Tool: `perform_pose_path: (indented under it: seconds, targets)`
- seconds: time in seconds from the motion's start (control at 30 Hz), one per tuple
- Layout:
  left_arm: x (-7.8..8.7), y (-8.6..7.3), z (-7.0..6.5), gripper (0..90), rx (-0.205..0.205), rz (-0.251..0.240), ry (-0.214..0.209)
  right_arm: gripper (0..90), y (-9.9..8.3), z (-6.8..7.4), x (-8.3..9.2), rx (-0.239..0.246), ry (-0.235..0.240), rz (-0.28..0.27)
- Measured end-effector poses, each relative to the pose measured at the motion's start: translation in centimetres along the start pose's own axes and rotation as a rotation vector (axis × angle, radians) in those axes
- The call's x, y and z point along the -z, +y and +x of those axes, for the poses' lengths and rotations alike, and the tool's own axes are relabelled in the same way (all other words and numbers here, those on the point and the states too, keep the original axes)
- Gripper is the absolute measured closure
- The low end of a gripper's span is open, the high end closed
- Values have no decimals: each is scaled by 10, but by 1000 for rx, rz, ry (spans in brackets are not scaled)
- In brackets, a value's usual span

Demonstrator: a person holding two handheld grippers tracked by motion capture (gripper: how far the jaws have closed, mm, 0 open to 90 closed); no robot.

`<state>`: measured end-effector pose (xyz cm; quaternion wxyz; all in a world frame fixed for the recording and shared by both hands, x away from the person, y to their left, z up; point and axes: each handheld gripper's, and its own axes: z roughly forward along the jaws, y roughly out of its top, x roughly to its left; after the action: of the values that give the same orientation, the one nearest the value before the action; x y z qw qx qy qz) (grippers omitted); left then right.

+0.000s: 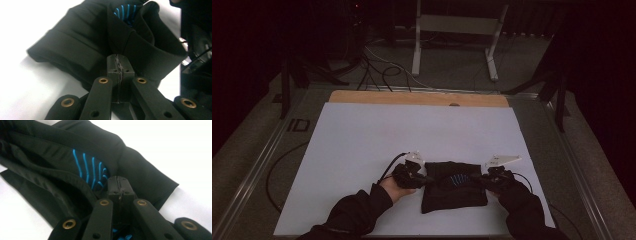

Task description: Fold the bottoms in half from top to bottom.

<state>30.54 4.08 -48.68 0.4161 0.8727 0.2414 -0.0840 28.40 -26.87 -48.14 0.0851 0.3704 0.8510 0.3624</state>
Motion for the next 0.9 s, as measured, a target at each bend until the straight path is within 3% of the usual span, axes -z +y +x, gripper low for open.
perform_pose_path:
  seconds: [0.03, 0.1, 0.3, 0.67, 0.9]
  targets:
    - [2, -2, -6, 895, -15, 6, -29, 899, -2, 6, 5, -8, 14, -7]
    - [3, -3, -8, 895, -28, 5, -33, 898, -4, 10, 11, -4, 31, -19]
    - [4, -3, -15, 894, -42, -5, -57, 898, -5, 8, 16, -5, -3, -39]
    - [-10, -4, -24, 894, -82, 25, -68, 898, -10, 16, 6, 6, 32, 4]
    - [-14, -9, -23, 894, -81, 42, -70, 898, -20, 24, 3, 11, 51, 42]
